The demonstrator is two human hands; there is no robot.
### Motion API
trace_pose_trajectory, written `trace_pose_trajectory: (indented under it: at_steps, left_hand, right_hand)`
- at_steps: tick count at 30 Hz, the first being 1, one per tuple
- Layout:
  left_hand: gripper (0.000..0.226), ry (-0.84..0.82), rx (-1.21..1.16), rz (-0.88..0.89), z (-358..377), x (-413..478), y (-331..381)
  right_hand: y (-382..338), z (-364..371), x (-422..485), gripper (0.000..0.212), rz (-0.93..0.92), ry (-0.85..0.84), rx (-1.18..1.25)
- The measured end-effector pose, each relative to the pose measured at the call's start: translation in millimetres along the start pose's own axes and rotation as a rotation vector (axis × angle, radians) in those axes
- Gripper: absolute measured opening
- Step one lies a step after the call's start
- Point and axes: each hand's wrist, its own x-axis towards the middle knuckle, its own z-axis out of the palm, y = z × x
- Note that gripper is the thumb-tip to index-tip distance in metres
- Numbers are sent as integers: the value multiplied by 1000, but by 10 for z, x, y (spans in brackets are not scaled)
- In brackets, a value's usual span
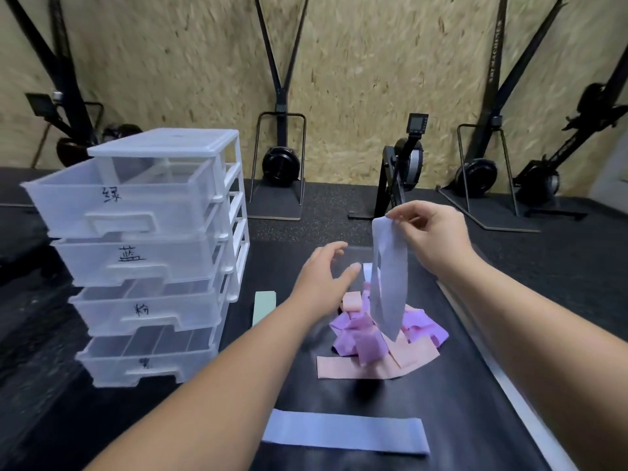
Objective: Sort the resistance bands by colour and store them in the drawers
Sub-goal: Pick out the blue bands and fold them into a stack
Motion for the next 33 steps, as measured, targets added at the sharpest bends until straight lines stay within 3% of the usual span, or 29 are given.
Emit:
trace_pose_trajectory:
  at_steps: [7,10,14,18,28,33]
  left_hand:
    - [36,27,-271,-11,-113,-108,602]
    - [29,31,-318,-41,-141,-224,600]
    - [33,0,-353,-42,-179,-378,577]
    - [21,-32,-389,-59,-271,-480,565]
    - [1,-63,-167,-3,-404,-515,588]
    - [12,-146,-77,-32,-415,-576,555]
  right_hand:
    - [-200,-77,-340,23,79,-129,163]
    - [-251,-95,-510,6,116,-168,300]
    - [-191,-65,-687,21,180,-173,338]
    - [-170,-41,-786,31,195,-207,350]
    - [-246,78,-982,28,169,-284,353]
    - [-189,176,-1129,20,185,-372,295]
